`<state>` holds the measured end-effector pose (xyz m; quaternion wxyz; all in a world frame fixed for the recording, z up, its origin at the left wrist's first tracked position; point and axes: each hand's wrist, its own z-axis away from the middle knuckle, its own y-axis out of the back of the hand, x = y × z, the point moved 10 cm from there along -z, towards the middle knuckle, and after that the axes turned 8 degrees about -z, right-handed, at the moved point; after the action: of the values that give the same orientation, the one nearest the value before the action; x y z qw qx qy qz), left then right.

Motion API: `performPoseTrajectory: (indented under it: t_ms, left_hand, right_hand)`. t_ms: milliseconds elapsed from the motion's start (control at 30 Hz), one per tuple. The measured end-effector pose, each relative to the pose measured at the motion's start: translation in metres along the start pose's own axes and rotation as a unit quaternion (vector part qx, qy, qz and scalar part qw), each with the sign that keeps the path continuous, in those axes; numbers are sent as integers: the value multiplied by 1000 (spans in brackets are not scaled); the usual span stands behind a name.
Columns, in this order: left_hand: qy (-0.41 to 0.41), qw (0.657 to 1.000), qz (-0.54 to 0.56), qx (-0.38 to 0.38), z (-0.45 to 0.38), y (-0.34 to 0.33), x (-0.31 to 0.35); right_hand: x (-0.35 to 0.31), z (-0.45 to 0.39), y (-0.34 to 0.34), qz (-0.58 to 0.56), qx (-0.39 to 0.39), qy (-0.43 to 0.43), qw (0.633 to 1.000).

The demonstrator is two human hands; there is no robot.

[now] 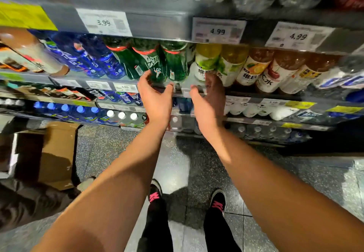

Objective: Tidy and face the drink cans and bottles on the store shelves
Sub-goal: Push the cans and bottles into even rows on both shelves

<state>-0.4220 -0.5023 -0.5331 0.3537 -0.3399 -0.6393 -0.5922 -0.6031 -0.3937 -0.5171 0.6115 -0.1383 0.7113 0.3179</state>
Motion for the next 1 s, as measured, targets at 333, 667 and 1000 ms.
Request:
performPoseTrajectory:
  t_ms: [333, 667, 1000]
  left_hand:
    - [-39, 999, -5, -26, -65, 2, -10]
    - [-37, 998, -33, -47, -69, -2, -15]
    - [-3, 994, -52, -96, -78, -5, -11]
  right_hand:
    - [-3, -27, -92, 78, -23, 18, 997]
    - [3, -29, -85, 79, 47, 14, 996]
    - [-1, -19, -84, 94, 70, -12, 993]
